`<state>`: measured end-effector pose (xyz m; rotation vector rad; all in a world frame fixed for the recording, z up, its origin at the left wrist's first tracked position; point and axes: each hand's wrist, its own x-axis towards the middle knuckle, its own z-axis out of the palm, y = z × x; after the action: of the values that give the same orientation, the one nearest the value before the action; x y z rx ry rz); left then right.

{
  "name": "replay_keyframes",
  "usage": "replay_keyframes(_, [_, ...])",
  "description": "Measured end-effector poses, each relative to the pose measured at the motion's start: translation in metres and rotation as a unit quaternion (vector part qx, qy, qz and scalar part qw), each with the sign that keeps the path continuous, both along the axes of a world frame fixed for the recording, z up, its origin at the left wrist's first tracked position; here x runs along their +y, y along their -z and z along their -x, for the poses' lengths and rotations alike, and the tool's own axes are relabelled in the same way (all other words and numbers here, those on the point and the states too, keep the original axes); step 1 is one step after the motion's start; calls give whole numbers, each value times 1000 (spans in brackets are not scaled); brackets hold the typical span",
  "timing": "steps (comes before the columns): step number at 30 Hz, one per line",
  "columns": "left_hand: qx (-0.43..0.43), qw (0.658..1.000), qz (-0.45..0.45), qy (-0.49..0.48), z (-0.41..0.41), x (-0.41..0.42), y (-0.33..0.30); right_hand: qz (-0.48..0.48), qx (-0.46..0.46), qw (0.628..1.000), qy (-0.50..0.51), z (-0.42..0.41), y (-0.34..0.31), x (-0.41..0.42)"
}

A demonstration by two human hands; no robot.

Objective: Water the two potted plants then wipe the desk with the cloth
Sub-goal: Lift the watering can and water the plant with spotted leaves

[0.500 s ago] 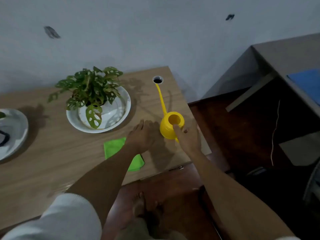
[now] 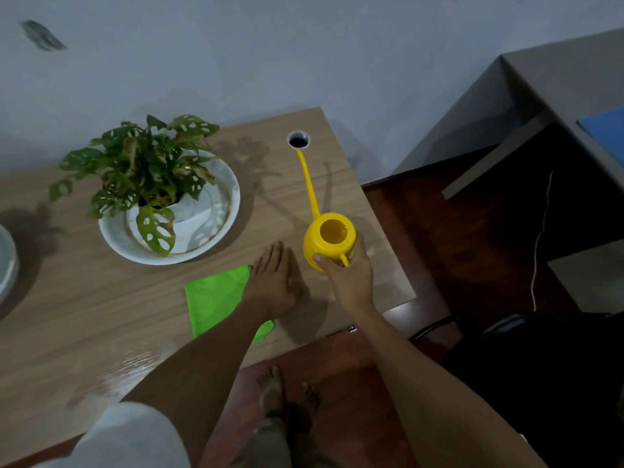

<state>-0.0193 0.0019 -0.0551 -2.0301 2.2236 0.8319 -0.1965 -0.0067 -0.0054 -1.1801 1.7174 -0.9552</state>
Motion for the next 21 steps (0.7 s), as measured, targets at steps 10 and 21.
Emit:
replay_keyframes(10, [0, 1000, 15, -6, -22, -2, -24, 49, 3, 998, -38, -3, -34, 4])
replay_keyframes(21, [-25, 996, 49, -69, -98, 52, -50, 102, -12, 991, -85, -64, -100, 26])
